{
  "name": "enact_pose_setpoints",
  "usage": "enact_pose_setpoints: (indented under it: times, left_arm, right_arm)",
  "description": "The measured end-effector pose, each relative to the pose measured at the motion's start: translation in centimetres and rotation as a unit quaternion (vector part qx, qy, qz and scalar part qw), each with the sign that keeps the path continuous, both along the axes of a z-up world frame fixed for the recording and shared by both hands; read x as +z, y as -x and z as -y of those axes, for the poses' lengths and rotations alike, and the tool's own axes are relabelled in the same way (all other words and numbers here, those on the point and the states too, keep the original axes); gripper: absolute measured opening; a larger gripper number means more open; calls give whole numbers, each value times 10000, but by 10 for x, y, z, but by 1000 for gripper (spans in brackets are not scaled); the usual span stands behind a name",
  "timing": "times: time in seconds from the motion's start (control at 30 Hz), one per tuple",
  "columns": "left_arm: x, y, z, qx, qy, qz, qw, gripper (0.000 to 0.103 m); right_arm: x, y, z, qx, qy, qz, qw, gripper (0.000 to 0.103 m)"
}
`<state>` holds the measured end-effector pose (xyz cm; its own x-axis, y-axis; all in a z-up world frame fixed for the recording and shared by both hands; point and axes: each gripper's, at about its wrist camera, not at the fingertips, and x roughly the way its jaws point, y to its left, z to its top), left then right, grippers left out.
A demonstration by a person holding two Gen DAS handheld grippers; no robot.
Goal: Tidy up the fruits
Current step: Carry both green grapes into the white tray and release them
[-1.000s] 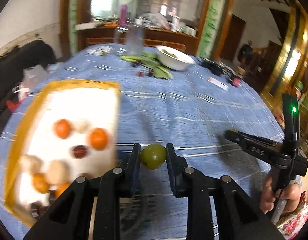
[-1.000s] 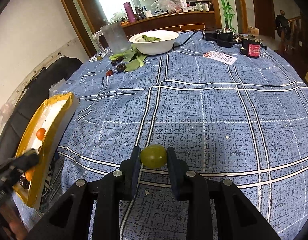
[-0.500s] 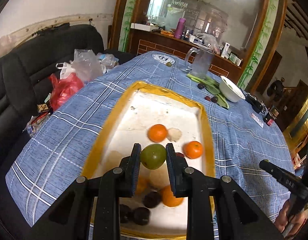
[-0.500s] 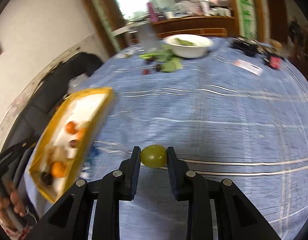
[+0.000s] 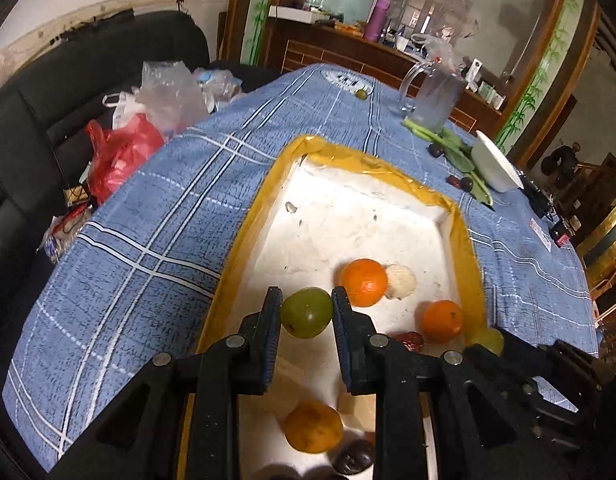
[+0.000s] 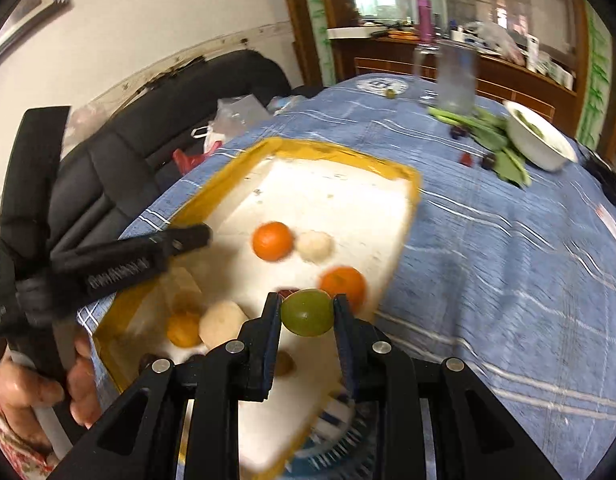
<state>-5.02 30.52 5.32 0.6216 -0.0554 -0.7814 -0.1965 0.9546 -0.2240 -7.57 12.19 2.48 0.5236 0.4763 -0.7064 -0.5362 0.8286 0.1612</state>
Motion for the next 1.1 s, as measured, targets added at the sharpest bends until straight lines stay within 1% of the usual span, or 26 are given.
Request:
enact_pose_setpoints:
  times: [0.07,0.2,0.3,0.37,0.43,0.47,0.53,0.6,0.7,0.77,0.8,0.87,1.0,1.07,1.1]
  left_arm:
    - [-5,-4,-3,57,76,-83,9999,24]
    - [-13,-8,-11,196,210,-187,9994,24]
    - [-12,-8,-14,223,207,-148,9994,25]
    - [-11,-8,-14,224,223,-146,9994,32]
    - [-10,-6,-16,188,361,-97,9991,40]
    - [-9,-5,-16,163,434,-74,9989,42]
    - [-6,-2,-14,93,540,-23,9985,52]
    - [-3,1,-12,84,553,27,9984,57]
    - [6,11,-11,151,516,189,9984,66]
    - [13,18,-13,208,540,302,9979,69]
    - [16,21,-14,233,536,332,9977,69]
    - [21,29,-15,339,432,391,9977,70]
    - [28,43,-11,530,212,485,9972,76]
    - [31,50,-5,633,89,533,9965,77]
    - [32,53,-3,671,5,551,9962,77]
  right_arm:
    - [-2,-7,-14,110,78,-27,9999,29]
    - [-12,-23,-34,325,114,-241,9991,29]
    - [-19,-33,-43,354,154,-361,9986,29]
    - [-23,-39,-48,374,166,-426,9983,29]
    - [-25,-41,-50,385,210,-415,9982,29]
    - [-26,-41,-51,410,200,-410,9981,29]
    - [-26,-41,-52,426,187,-419,9980,29]
    - [-26,-41,-50,420,165,-437,9980,29]
    - [-22,-39,-44,393,89,-399,9984,30]
    - [-18,-37,-38,344,-11,-366,9987,42]
    - [-16,-35,-35,320,-56,-339,9989,44]
    - [-9,-29,-26,272,-117,-275,9992,46]
    - [3,-10,-5,142,-188,-87,9997,47]
    - [9,3,7,17,-257,26,9997,53]
    - [11,10,13,-62,-290,95,9995,54]
